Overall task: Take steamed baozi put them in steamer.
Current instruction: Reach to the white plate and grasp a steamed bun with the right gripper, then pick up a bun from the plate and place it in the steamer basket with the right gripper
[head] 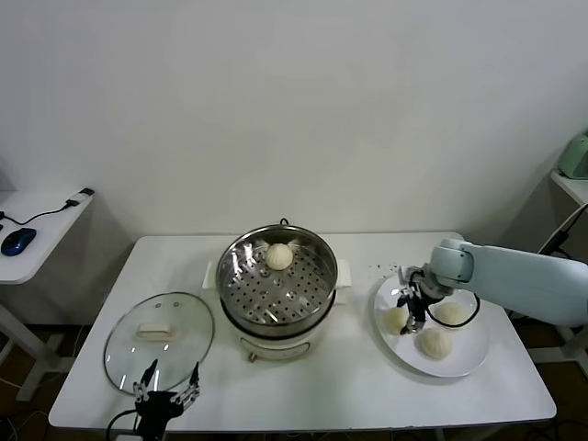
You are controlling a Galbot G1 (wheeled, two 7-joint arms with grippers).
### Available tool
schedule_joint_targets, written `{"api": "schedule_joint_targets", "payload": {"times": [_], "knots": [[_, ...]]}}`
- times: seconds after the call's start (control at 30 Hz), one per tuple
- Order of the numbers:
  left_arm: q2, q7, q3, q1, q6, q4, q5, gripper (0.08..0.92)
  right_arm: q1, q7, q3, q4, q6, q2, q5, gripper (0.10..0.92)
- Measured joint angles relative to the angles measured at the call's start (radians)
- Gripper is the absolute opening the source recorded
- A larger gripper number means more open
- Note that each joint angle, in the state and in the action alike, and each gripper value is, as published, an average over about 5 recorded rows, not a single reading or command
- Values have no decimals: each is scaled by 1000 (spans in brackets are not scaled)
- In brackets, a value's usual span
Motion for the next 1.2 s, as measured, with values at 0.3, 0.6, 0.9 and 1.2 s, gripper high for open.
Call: {"api": "schedule_joint_targets", "payload": {"times": [0.3,0.6,0.9,1.2], "knots": [[-2,-1,9,-1,9,-7,0,823,285,-82,-142,60,25,17,99,662],[7,1,13,-10,18,-22,-2,823,576,-117,-196,138,-5,137,310,662],[8,4,24,-18,13,-33,5,823,601,-5,-120,187,-108,349,506,662],[6,5,25,-17,5,-28,10,823,463,99,-83,103,-179,548,539,662]]}}
